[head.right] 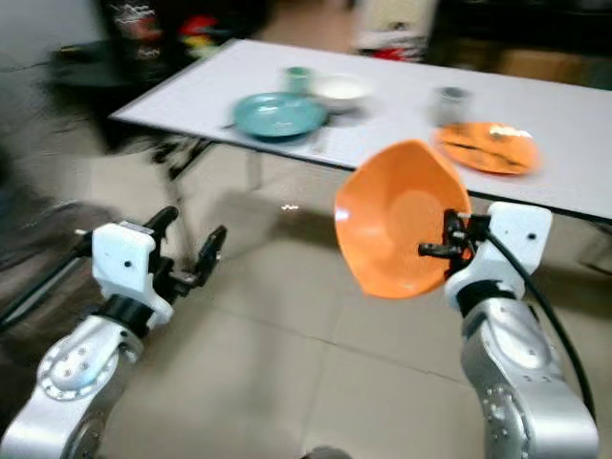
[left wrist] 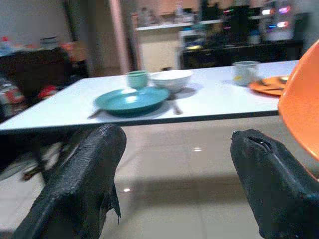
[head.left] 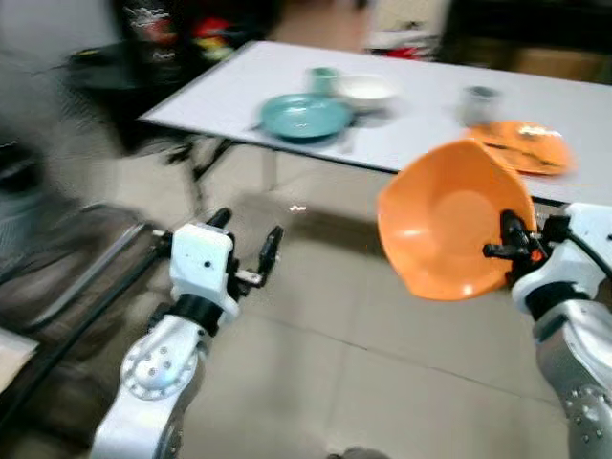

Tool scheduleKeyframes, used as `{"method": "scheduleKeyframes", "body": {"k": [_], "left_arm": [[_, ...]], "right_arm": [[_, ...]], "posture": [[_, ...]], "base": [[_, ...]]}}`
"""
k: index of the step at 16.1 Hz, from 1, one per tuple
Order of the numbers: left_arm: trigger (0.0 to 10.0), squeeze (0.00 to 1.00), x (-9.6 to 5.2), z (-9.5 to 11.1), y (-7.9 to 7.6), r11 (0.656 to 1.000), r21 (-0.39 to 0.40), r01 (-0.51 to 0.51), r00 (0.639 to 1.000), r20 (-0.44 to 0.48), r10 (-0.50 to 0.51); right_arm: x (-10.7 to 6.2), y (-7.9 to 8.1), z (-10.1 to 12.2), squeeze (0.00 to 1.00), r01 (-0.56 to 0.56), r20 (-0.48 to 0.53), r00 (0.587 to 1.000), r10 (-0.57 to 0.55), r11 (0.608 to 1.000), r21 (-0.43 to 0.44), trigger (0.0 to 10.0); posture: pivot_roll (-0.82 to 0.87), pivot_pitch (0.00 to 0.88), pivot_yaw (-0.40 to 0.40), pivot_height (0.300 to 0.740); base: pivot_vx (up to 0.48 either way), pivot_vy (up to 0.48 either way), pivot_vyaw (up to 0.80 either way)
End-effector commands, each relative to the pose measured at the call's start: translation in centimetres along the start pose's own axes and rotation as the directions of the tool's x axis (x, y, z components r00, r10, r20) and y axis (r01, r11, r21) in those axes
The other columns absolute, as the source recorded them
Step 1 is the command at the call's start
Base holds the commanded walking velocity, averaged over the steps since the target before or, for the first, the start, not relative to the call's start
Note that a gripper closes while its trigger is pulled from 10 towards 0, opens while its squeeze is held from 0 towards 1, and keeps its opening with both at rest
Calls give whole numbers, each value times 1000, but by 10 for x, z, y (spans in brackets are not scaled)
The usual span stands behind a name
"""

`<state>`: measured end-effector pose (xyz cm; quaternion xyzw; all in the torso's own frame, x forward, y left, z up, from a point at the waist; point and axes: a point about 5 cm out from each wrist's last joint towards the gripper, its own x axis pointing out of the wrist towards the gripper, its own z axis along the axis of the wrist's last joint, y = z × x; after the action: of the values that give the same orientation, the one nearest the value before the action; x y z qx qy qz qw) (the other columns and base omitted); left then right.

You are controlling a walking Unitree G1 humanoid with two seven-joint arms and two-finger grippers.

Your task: Setting the table

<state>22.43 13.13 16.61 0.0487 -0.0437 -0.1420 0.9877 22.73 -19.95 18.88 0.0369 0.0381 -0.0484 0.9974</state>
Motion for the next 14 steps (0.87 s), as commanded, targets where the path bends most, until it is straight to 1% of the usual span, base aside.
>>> {"method": "scheduleKeyframes", "body": {"k": [1, 3, 7, 13, 14], "left_arm": [[10000, 0, 3, 2, 0, 1000, 5, 9, 1000, 12, -9], [10000, 0, 4, 1, 0, 1000, 8, 18, 1000, 14, -18], [10000, 0, 7, 1, -1, 999, 13, 33, 999, 18, -33], [10000, 0, 12, 2, -1, 999, 21, 42, 999, 30, -43], [10000, 0, 14, 2, 0, 999, 22, 33, 999, 31, -33]], "right_arm": [[0, 1, 10, 0, -3, 41, 999, 3, 1000, 11, 10000], [1, -1, 10, 0, 15, 40, 999, -16, 1000, 27, 10000], [3, -1, 12, 0, 19, 42, 999, -20, 999, 31, 10000], [4, 1, 14, 0, 9, 52, 999, -11, 999, 36, 10000], [5, 1, 15, 0, 0, 60, 998, -2, 999, 36, 10000]], "posture": [[-52, 0, -4, 740], [-58, 0, -4, 740], [-61, 0, -5, 740], [-63, 0, 1, 740], [-63, 0, 1, 740]], "base": [[307, 0, -800], [309, 0, -800], [312, 0, -800], [322, 0, -798], [322, 0, -475]]}}
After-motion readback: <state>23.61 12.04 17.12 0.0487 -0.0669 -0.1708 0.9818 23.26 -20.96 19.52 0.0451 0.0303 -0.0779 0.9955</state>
